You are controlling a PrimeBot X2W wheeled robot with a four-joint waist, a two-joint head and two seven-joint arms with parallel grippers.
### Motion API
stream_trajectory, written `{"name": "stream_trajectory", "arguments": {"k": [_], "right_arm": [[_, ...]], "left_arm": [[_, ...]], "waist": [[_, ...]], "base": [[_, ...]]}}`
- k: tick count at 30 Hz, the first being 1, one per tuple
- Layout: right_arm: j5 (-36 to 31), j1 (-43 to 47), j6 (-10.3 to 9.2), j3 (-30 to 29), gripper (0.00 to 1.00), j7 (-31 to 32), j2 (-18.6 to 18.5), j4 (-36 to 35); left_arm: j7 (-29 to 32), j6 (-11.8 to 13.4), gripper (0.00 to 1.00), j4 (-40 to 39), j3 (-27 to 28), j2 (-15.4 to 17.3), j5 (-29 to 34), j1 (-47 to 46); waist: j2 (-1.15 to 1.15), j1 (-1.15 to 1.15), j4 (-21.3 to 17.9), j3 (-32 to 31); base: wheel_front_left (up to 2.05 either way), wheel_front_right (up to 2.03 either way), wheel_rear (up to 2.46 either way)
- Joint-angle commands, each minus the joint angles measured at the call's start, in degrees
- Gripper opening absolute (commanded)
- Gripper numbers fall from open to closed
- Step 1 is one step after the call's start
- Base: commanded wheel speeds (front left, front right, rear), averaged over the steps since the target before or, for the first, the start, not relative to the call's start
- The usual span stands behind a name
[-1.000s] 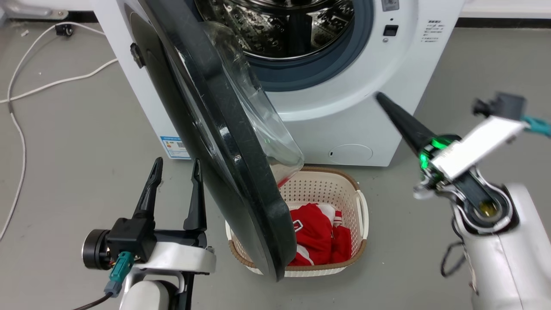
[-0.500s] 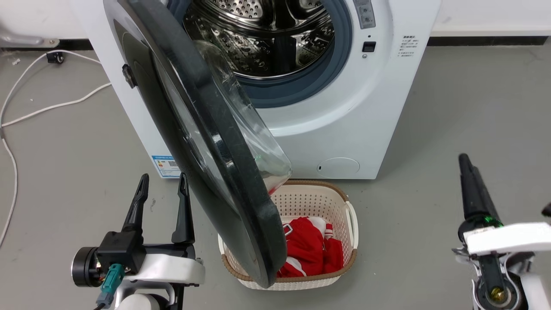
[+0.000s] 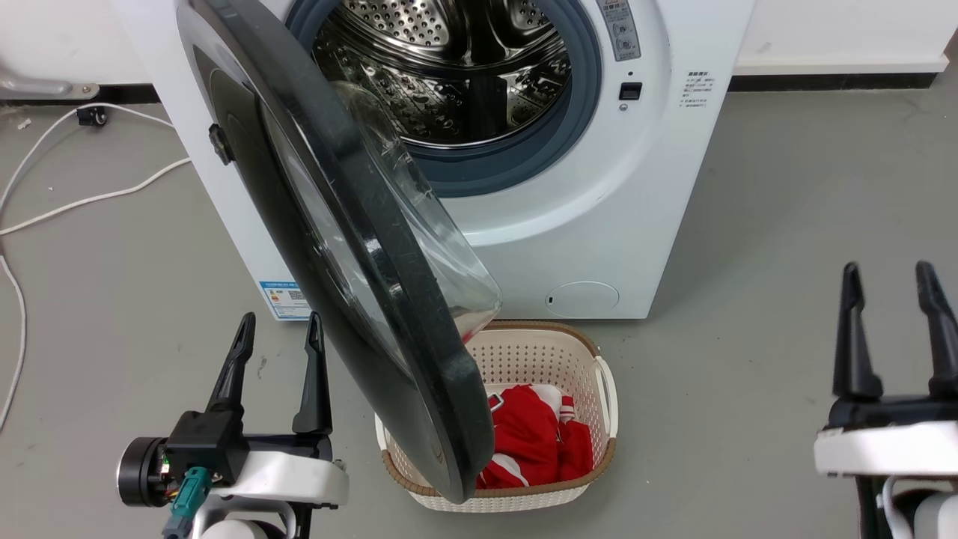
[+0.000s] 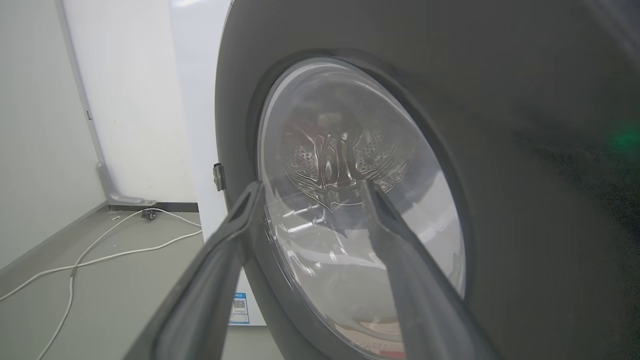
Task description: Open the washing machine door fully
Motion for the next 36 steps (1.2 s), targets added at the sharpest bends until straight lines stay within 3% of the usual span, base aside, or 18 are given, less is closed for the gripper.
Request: {"name": "stream_trajectory", "arguments": {"k": [1,6,11,31,32,33,36], "right_arm": [[-2.28,1.62,-0.02,0.33,1.00,-0.09,0.38,-0.93],[-5.08,5.21,-0.03,2.59,1.00,0.14,0.43,-2.73],[-2.07,7.28,-0.03,3.63,1.00,0.28,0.42,-0.59],[-1.21,5.47,-0.03,4.63,1.00,-0.16,0.43,2.10],[-1.10,5.45,-0.03,4.64,1.00,-0.17,0.43,2.13],[-1.05,5.40,-0.03,4.62,1.00,-0.19,0.43,2.16],[-0.96,5.36,-0.03,4.60,1.00,-0.22,0.43,2.30]], "left_arm": [[-0.12,-0.31,1.00,-0.03,0.16,-0.01,0.49,0.51],[-0.12,-0.58,1.00,-0.10,0.58,-0.02,0.94,0.38],[-0.12,-0.65,1.00,-0.04,0.72,-0.01,1.00,0.06],[-0.12,-0.69,1.00,0.12,0.63,-0.02,0.91,-0.47],[-0.12,-0.76,0.38,0.11,0.64,-0.02,0.86,-0.49],[-0.12,-0.73,0.00,0.08,0.68,-0.02,0.49,-0.52],[-0.12,-0.62,0.00,-0.23,0.74,-0.02,0.32,-0.59]], "waist": [[0.00,0.00,0.00,-0.01],[0.00,0.00,-0.17,0.01],[0.00,0.00,-0.53,0.14],[0.00,0.00,-0.80,0.63],[0.00,0.00,-0.78,0.66],[0.00,0.00,-0.78,0.70],[0.00,0.00,-0.78,0.75]], "base": [[0.00,0.00,0.00],[0.00,0.00,0.00],[0.00,0.00,0.00],[0.00,0.00,0.00],[0.00,0.00,0.00],[0.00,0.00,0.00],[0.00,0.00,0.00]]}}
